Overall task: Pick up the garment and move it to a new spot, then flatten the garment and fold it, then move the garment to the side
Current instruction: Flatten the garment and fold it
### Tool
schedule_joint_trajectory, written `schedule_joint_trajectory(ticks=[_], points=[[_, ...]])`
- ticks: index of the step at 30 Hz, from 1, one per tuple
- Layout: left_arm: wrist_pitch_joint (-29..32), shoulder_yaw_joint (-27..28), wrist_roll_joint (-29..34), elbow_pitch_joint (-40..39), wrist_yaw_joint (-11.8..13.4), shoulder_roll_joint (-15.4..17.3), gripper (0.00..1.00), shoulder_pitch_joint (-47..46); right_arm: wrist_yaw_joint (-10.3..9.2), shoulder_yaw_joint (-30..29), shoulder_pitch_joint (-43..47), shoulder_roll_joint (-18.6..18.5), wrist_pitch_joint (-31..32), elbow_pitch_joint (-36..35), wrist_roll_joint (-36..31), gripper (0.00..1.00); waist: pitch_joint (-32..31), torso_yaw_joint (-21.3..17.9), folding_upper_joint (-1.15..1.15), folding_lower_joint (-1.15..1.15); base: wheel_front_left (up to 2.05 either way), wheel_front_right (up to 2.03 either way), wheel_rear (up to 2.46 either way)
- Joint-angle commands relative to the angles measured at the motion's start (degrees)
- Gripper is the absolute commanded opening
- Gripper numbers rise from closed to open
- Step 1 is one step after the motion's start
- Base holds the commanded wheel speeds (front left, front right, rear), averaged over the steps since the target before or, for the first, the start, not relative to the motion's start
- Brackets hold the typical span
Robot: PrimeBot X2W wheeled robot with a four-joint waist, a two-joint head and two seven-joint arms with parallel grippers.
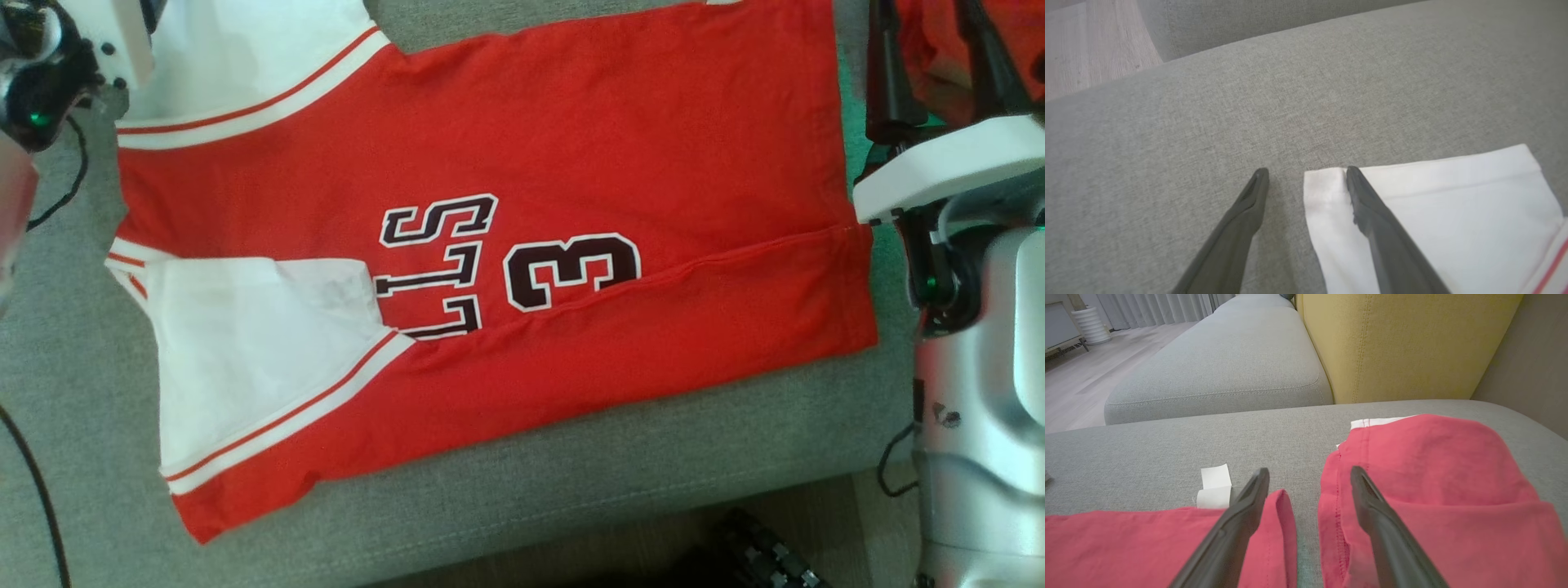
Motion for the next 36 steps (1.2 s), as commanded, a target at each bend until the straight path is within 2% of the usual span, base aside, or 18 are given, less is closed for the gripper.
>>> schedule_joint_trajectory(ticks=[1,12,13,15,20,23,31,36], points=[[0.2,1.2,-0.5,-1.2,0.1,3.0,1.0,-3.2,0.21,0.9,-0.8,-0.3,-0.3,-1.8,0.3,1.0,0.1,-0.1,0.0,0.0,0.0,0.0,0.0],[1.0,-2.8,-0.2,2.3,0.1,4.0,1.0,-4.1,0.21,1.2,-1.2,-0.3,-0.2,-2.1,0.5,1.0,0.9,-0.8,0.0,0.0,0.0,0.0,0.0],[1.6,-3.1,-0.7,2.3,0.1,3.9,0.82,-4.0,0.21,1.2,-1.2,-0.3,-0.3,-2.1,0.6,1.0,0.9,-0.8,0.0,0.0,0.0,0.0,0.0],[2.2,-3.3,-2.0,2.1,0.1,3.6,0.0,-3.9,0.21,0.9,-1.3,-0.3,-0.3,-2.0,0.6,1.0,0.8,-0.6,0.0,0.0,0.0,0.0,0.0],[1.4,-3.5,-5.0,0.8,0.1,2.6,0.0,-3.9,0.21,-0.3,-1.9,-0.3,-0.3,-1.7,0.3,1.0,-0.2,0.9,0.0,0.0,0.0,0.0,0.0],[-2.0,-2.4,-5.9,1.2,0.3,1.5,0.0,-4.1,0.21,-1.2,-2.7,-0.3,-0.1,-1.3,2.5,1.0,-1.1,2.5,0.0,0.0,0.0,0.0,0.0],[-11.3,-2.3,-5.4,-0.4,0.3,-1.1,0.0,-2.3,0.21,-1.2,-4.5,-0.3,3.3,1.7,2.3,1.0,-3.3,7.7,0.0,0.0,0.0,0.0,0.0],[-15.8,-2.5,-5.9,-3.9,0.2,-1.8,0.0,0.5,0.21,-1.1,-6.0,-3.8,7.0,7.9,4.2,1.0,-4.3,11.1,0.0,0.0,0.0,0.0,0.0]])
